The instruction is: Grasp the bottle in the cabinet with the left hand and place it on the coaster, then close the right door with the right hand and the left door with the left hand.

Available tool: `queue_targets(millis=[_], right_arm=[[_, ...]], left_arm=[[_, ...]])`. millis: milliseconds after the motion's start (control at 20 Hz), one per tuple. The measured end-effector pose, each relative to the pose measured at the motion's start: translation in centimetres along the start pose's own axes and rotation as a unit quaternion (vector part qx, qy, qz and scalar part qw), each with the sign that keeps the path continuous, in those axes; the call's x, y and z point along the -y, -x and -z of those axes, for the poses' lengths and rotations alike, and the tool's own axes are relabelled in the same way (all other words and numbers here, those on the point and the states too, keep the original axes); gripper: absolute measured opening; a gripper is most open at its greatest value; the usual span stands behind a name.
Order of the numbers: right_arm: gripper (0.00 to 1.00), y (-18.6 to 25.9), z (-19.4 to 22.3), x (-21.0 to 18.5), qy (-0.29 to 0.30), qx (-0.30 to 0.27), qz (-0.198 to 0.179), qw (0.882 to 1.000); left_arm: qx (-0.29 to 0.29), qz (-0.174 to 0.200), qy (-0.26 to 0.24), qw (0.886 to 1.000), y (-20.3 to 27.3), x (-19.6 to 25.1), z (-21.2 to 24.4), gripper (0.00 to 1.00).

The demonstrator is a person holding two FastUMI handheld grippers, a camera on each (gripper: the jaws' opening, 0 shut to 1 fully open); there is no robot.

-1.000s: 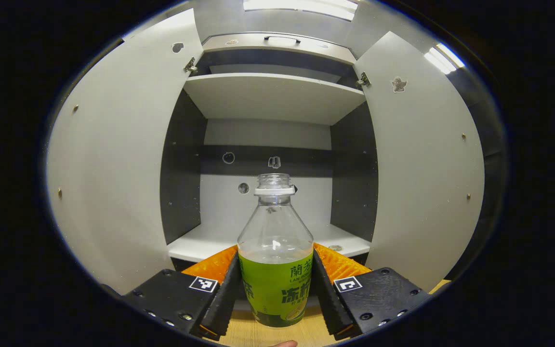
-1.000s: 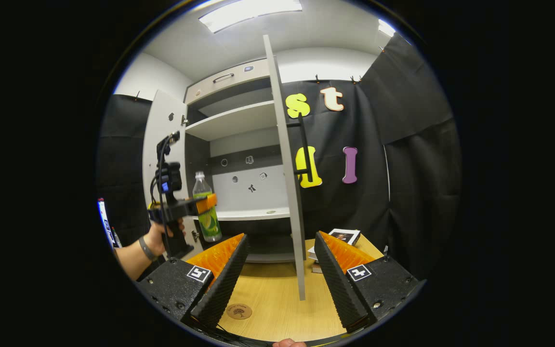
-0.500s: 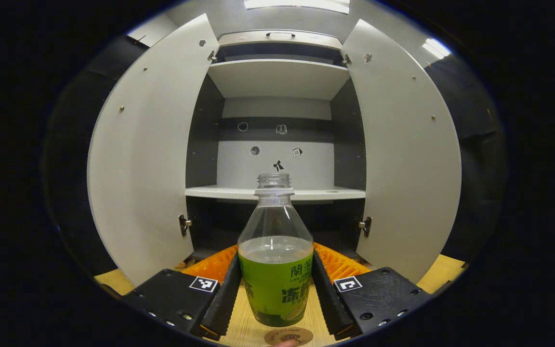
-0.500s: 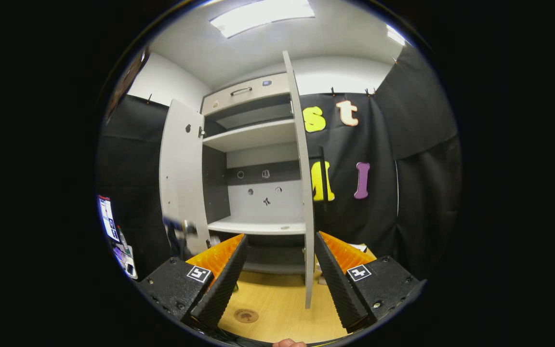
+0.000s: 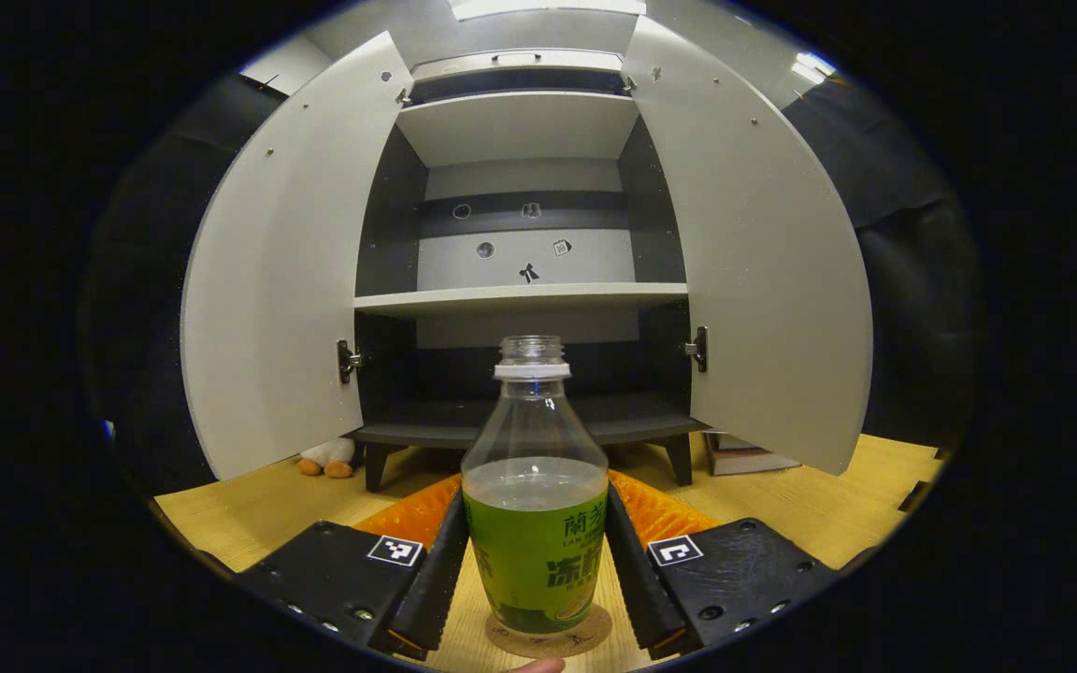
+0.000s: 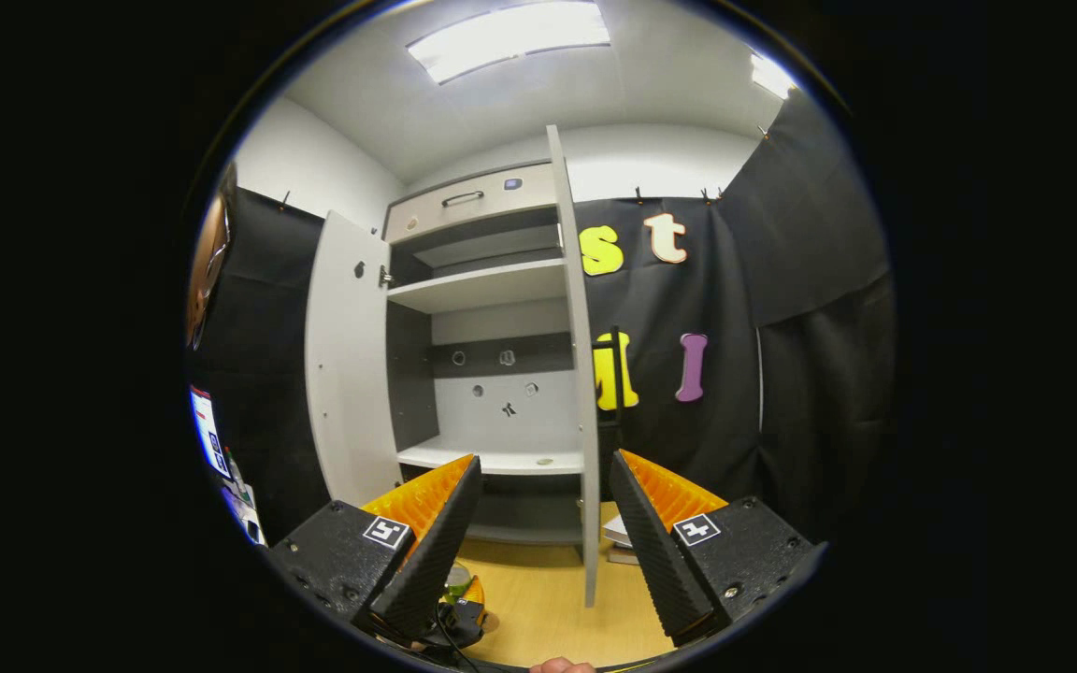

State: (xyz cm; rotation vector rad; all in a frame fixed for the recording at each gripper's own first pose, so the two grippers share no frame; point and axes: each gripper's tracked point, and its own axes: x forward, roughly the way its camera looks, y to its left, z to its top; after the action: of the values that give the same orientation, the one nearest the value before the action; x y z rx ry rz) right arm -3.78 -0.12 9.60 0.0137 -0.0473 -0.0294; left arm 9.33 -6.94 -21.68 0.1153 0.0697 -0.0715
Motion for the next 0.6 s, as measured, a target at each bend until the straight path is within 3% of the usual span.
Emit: queue_targets(millis=[200,300,350,450,600], right_arm=[[0.84,0.0,0.7,0.1,-0.005,-0.016,0.005,1.000],[0.84,0.0,1.0,0.1,-0.007,-0.020,0.005,1.000],[0.84,0.0,1.1,0.1,-0.008,-0.024,0.005,1.000],[0.84,-0.1,1.4,0.2,-0.012,-0.028,0.006,1.000],[0.84,-0.1,1.6,0.5,-0.013,-0.029,0.007,0.999]], left_arm=[[-0.008,0.003,0.026,1.000,-0.1,0.4,1.7,0.76],[-0.014,0.002,0.035,0.999,-0.3,0.3,2.5,0.72],[-0.002,0.002,0.036,0.999,-0.3,0.3,2.0,0.76],[-0.003,0.003,0.034,0.999,-0.5,0.3,2.2,0.72],[-0.006,0.014,0.035,0.999,-0.2,0.7,2.3,0.75]])
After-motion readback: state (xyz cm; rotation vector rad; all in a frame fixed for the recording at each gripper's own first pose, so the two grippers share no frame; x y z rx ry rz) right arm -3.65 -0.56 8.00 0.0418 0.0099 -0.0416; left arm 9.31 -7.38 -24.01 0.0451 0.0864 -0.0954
